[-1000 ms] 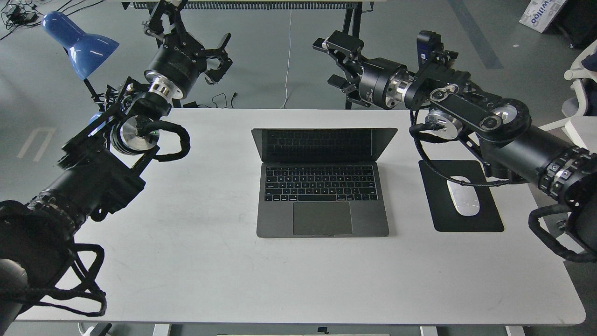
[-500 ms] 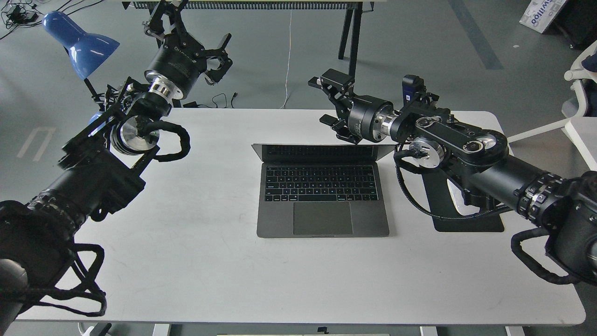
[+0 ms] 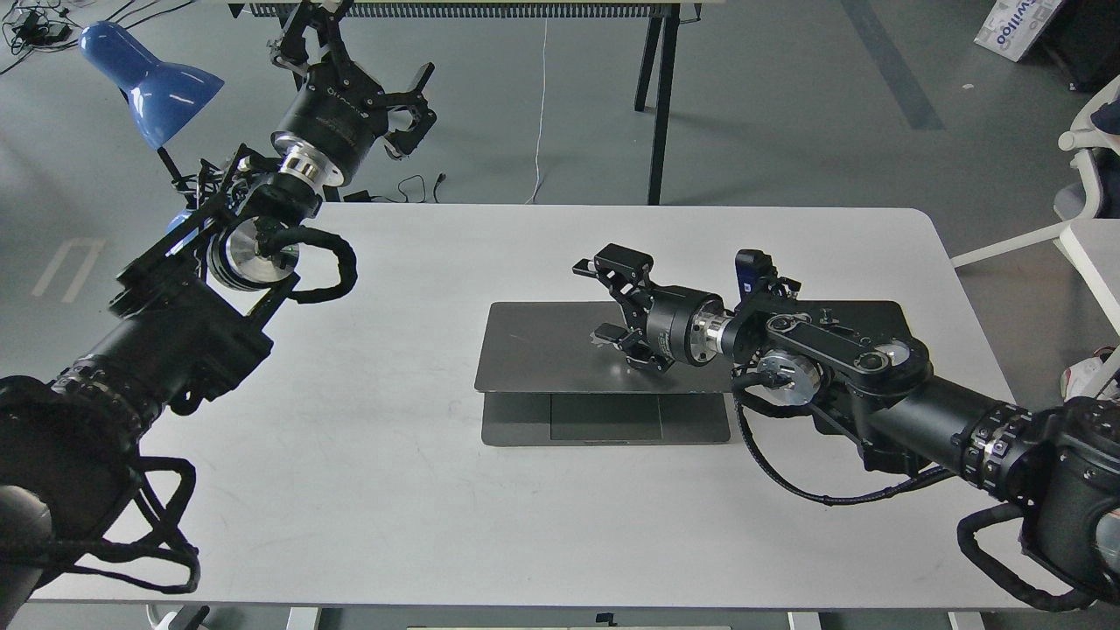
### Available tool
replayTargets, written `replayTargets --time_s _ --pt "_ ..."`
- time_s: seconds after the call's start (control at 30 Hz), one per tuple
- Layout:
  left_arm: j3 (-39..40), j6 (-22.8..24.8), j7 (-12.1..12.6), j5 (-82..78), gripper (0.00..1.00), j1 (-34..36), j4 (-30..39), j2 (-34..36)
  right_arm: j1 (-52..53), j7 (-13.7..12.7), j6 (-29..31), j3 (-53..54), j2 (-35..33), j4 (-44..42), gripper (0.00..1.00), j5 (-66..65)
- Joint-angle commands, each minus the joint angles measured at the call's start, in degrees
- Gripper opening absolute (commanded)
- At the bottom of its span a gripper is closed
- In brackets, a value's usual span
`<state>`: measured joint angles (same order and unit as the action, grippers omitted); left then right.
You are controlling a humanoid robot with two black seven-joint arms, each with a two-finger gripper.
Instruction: Close notebook with right arm
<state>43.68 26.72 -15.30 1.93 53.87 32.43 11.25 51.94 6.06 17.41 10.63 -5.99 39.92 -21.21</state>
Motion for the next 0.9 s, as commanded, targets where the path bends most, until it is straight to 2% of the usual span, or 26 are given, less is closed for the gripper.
replayTargets --time_s 0.0,0.67,0.87 --pt "0.00 0.00 0.00 0.00 1.00 0.01 0.00 0.00 -2.45 0.00 -0.27 -0.08 0.01 -0.11 1.00 -0.50" --pt "0.00 0.00 0.00 0.00 1.00 0.01 0.00 0.00 -5.62 0.44 -1.94 -3.68 -0.25 -0.64 1.00 -0.41" --pt "0.00 0.00 0.00 0.00 1.00 -0.08 0.00 0.00 -5.18 0.62 -2.03 -3.07 -2.26 2.34 1.00 -0.15"
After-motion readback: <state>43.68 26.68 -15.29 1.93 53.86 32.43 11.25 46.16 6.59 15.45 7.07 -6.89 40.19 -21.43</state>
